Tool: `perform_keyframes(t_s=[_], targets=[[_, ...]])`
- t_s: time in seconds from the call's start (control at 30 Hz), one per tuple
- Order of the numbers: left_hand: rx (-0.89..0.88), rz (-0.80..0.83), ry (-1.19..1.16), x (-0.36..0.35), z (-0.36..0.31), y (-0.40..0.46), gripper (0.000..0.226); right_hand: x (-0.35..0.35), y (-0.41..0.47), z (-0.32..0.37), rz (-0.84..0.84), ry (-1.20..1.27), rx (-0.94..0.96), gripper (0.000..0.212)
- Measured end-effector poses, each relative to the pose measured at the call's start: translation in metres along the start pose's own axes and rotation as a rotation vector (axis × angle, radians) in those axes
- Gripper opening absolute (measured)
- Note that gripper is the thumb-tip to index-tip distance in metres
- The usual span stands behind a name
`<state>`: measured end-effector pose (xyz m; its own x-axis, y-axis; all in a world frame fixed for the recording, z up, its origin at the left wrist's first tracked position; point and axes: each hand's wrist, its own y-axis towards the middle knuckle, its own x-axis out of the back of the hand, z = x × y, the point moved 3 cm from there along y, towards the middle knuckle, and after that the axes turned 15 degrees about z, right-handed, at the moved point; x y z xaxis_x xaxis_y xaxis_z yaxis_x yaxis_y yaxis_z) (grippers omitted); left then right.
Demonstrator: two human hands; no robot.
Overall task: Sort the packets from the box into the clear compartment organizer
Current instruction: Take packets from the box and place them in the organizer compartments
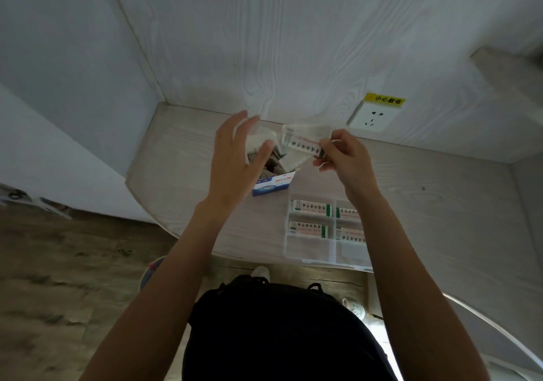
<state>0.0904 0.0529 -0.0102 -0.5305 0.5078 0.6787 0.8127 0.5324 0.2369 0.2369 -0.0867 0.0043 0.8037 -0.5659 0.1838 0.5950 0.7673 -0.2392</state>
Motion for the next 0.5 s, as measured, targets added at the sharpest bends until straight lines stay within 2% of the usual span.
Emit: perform_keyframes(t_s=[0.07, 0.17, 0.23, 0.3, 0.37, 0.5], targets=[[0.043, 0.174, -0.199, 0.008, -0.017, 0.011, 0.053, 0.000, -0.011, 0.007, 0.135, -0.029, 0.034, 0.008], [0.245, 0.697, -0.492, 0.002, -0.043, 0.020, 0.055, 0.002, -0.032, 0.015, 0.300, -0.156, 0.071, 0.014], [0.393, 0.933, -0.705, -0.008, -0.055, 0.013, 0.045, 0.006, -0.042, 0.017, 0.337, -0.224, 0.062, 0.015], [0.434, 1.046, -0.934, -0.021, -0.064, 0.002, 0.025, 0.013, -0.049, 0.014, 0.309, -0.280, 0.044, 0.015], [0.440, 1.090, -1.080, -0.036, -0.068, -0.007, 0.028, 0.023, -0.055, 0.007, 0.230, -0.303, 0.018, 0.010], [0.430, 1.000, -1.044, -0.065, -0.074, -0.013, 0.030, 0.042, -0.068, -0.011, 0.048, -0.193, -0.019, 0.006]])
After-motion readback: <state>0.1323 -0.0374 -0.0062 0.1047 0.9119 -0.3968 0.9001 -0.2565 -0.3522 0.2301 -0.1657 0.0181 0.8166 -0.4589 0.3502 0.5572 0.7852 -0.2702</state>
